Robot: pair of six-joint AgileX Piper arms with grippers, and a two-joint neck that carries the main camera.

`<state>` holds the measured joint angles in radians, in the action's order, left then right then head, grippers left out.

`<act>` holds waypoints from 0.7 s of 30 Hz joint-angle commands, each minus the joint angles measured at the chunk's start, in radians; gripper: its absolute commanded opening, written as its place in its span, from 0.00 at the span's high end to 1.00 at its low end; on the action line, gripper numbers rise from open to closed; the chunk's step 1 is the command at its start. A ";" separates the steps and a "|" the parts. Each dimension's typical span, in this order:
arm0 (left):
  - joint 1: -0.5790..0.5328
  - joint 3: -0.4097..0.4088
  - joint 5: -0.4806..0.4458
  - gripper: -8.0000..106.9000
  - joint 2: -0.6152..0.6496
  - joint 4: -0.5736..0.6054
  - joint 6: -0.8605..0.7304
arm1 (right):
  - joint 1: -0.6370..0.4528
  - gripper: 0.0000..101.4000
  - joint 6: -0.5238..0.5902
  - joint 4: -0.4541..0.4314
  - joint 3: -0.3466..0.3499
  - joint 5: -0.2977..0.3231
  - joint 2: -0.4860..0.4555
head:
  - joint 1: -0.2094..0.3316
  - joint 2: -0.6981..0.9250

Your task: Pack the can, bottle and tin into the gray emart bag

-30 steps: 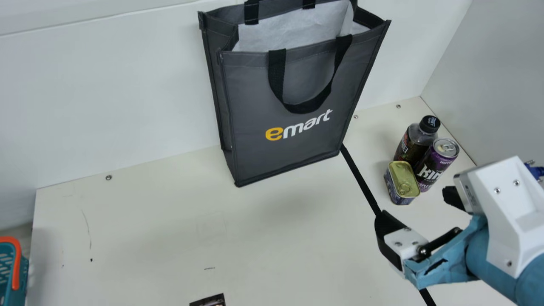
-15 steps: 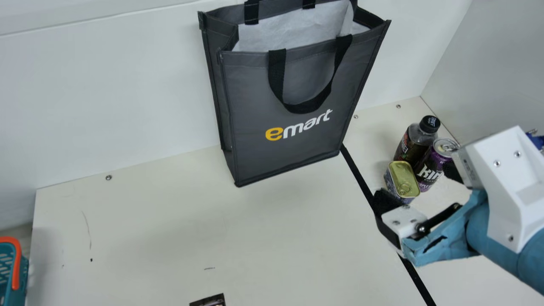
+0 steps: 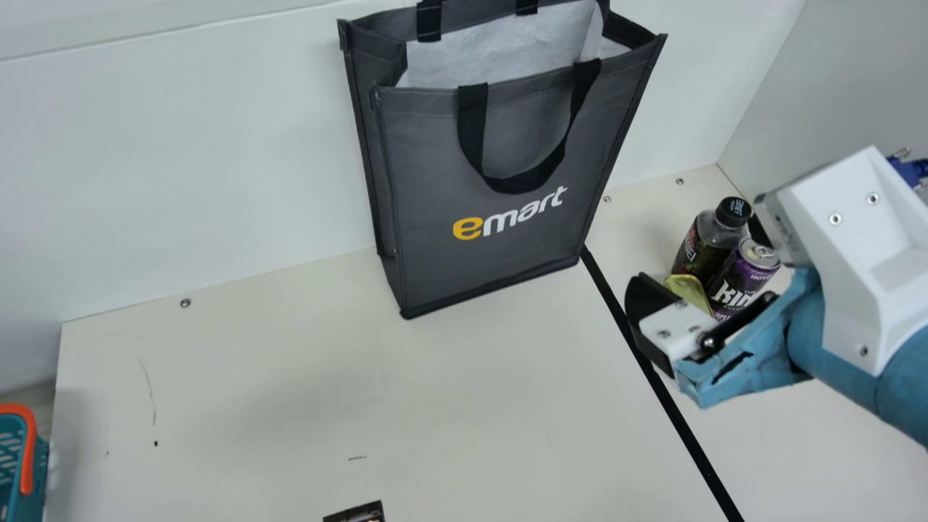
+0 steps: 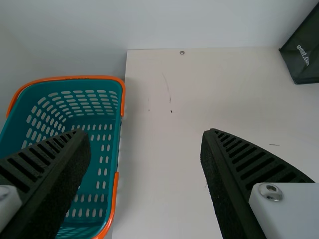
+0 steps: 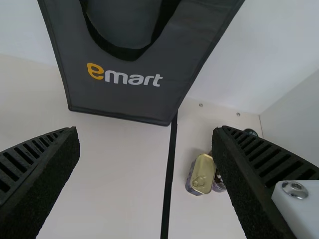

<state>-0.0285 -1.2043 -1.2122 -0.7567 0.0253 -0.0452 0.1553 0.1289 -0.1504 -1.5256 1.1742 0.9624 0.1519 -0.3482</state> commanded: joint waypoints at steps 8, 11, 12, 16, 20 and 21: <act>0.000 0.000 0.000 0.15 0.000 0.000 0.000 | -0.024 0.10 0.106 0.058 -0.064 -0.011 0.048 | 0.023 -0.001; 0.000 0.000 0.000 0.15 0.000 0.000 0.000 | -0.039 0.10 0.159 0.093 -0.087 -0.018 0.067 | 0.023 -0.001; 0.000 0.000 0.000 0.15 0.000 0.000 0.000 | -0.045 0.10 0.178 0.106 -0.095 -0.020 0.074 | 0.023 -0.001; 0.000 0.000 0.000 0.15 0.000 0.000 0.000 | -0.080 0.10 0.256 0.166 -0.127 -0.026 0.103 | 0.023 -0.001; 0.000 0.000 0.000 0.15 0.000 0.000 0.000 | -0.127 0.10 0.340 0.230 -0.162 -0.026 0.135 | 0.023 -0.001; 0.000 0.000 0.000 0.15 0.000 0.000 0.000 | -0.141 0.10 0.361 0.247 -0.171 -0.026 0.143 | 0.023 -0.001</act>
<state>-0.0285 -1.2043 -1.2122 -0.7567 0.0253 -0.0452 0.0297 0.4466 0.0674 -1.6871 1.1470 1.0989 0.1519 -0.3482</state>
